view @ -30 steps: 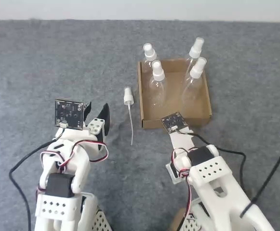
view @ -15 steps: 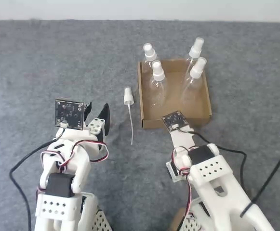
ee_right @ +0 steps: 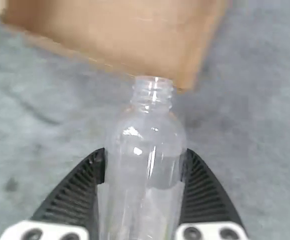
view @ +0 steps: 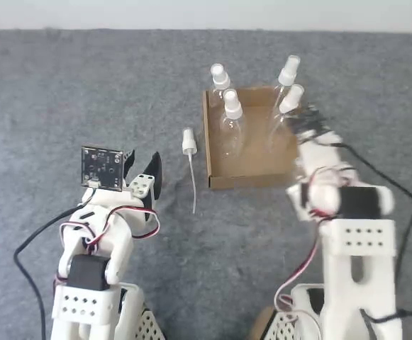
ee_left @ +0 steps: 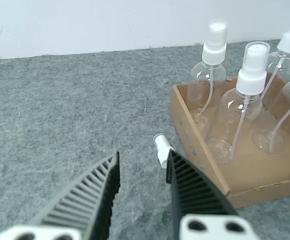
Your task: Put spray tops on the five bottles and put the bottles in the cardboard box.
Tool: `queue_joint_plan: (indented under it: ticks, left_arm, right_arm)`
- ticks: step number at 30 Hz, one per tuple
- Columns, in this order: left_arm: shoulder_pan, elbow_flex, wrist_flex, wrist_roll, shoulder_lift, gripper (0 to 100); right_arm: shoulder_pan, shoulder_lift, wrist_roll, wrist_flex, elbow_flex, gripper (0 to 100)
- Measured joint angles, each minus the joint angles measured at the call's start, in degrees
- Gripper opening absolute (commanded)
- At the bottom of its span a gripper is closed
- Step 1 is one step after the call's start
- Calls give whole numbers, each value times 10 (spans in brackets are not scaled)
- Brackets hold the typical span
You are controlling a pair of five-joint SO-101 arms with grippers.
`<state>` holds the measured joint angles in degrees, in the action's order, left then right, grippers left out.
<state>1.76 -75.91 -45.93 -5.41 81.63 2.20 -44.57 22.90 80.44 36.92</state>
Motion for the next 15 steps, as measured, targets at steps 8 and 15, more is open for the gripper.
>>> queue_joint_plan:
  ticks: [8, 15]
  left_arm:
    - [1, 0, 0, 0, 0, 142]
    - [1, 0, 0, 0, 0, 145]
  right_arm:
    - [-190, 33, 84, -62, -5, 34]
    - [-245, 237, 116, -181, -5, 38]
